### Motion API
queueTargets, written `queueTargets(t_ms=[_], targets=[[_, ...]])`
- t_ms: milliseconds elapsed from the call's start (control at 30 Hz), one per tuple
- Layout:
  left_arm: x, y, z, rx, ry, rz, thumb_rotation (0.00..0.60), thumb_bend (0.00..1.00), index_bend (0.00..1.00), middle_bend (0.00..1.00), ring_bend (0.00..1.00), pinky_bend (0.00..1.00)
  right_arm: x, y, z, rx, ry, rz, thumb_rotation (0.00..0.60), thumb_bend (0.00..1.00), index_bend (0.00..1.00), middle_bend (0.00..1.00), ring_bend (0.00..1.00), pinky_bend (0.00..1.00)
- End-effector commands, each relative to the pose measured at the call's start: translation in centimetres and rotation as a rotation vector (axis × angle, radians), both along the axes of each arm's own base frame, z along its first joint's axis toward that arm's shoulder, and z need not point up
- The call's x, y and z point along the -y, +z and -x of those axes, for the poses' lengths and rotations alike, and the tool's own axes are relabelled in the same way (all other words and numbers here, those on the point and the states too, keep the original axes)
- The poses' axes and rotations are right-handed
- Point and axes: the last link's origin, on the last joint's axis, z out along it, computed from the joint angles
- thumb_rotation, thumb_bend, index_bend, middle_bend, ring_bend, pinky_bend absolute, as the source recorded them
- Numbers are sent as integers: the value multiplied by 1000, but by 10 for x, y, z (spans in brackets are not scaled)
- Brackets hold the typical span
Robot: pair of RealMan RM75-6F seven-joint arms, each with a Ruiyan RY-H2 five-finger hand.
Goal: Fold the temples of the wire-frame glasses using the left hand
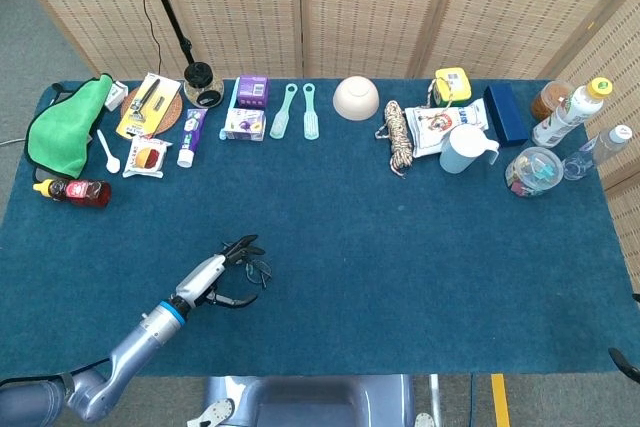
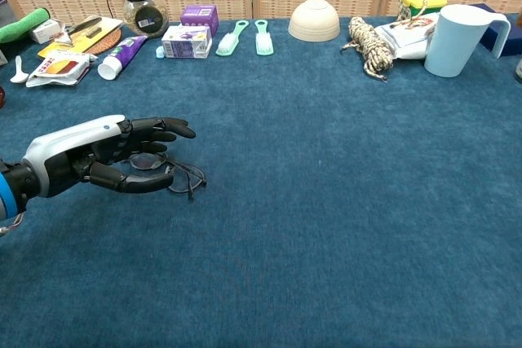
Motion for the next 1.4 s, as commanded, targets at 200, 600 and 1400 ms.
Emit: queueTargets(t_ms=[200,600,1400], targets=[[-8,41,-4,21,-59,-173,413,239,198,0,0,63,2,-1,-2,3,10,-4,600,0,273,109,136,230],[2,118,29,-297,-115,-431,368,239,189,0,0,54,13,-7,-3,7,30,-33,600,0,266,107,130,224],[93,235,81,-786,42,-717,383,240,179,0,0,8,35,-24,-14,-2,87,-90,600,0,251,91,114,203]])
